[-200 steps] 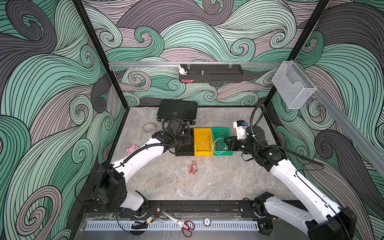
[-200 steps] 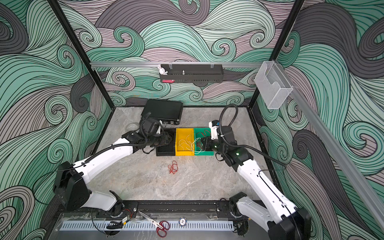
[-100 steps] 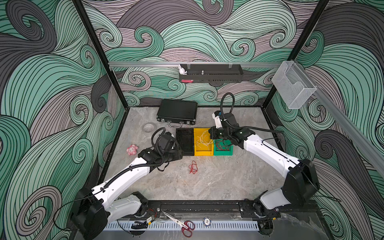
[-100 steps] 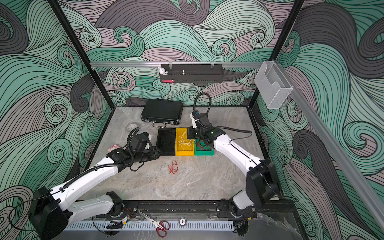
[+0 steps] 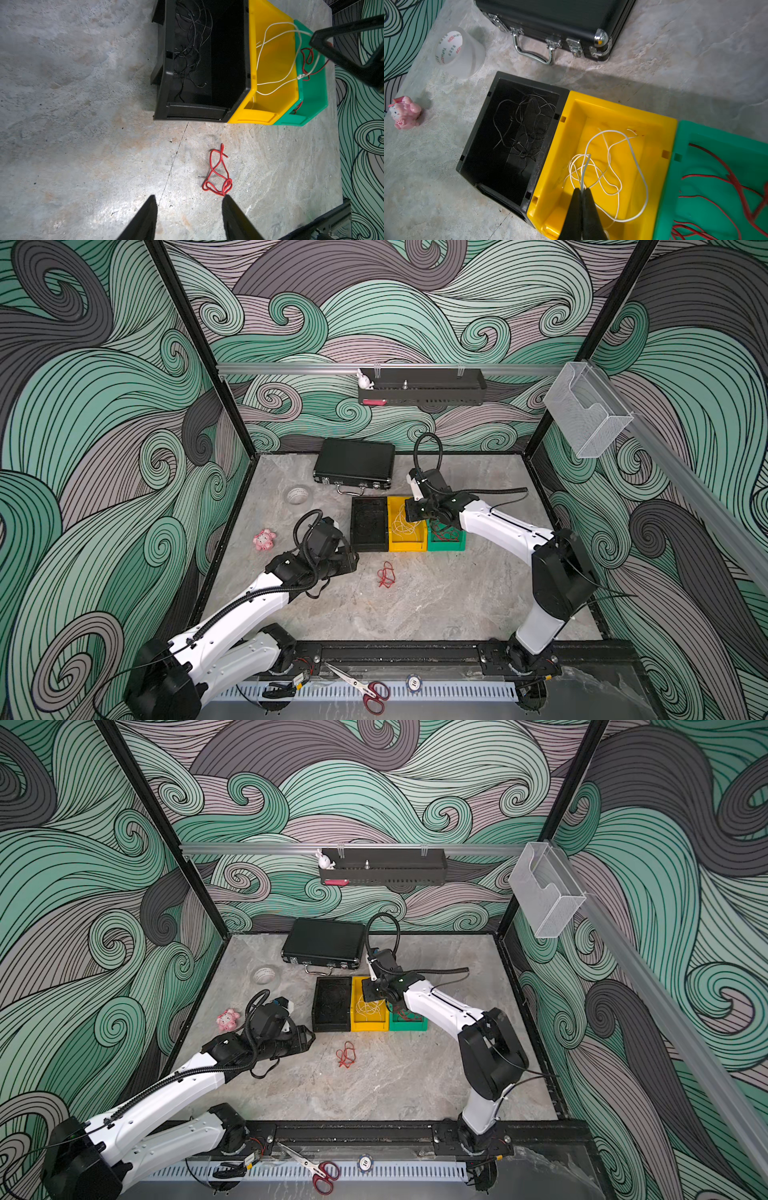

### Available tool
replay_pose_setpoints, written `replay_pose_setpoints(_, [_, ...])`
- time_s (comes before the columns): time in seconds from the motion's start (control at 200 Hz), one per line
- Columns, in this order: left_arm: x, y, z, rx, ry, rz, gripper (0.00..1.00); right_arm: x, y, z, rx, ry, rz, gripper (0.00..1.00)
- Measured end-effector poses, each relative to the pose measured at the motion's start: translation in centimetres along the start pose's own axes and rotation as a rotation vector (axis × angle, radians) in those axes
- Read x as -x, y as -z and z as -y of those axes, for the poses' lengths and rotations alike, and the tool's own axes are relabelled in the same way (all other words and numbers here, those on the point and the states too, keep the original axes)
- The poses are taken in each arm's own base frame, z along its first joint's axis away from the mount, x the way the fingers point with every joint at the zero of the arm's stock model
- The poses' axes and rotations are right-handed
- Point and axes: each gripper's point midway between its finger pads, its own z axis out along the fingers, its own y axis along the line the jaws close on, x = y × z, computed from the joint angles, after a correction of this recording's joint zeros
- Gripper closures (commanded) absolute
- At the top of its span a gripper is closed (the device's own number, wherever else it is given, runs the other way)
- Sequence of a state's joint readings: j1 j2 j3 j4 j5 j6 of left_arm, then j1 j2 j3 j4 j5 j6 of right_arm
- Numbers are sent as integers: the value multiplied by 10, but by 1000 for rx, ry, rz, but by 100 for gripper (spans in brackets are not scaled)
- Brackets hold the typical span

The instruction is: Untangle the cables

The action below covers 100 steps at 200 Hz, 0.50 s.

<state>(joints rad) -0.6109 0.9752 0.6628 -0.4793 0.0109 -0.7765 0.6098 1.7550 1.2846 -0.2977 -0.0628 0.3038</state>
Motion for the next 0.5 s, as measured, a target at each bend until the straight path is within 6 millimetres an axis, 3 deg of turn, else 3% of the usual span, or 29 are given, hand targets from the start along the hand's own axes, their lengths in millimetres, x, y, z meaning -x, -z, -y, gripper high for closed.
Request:
replay_pose_setpoints(0.255, [-1,-1,1,-7,16,-9,47,-7,-18,-15,99,-54,-31,96])
replay_pose_setpoints(0.5, [-5,-1,4,-25,22,-28,47,-10,-26,-1,55,-61,-40,94])
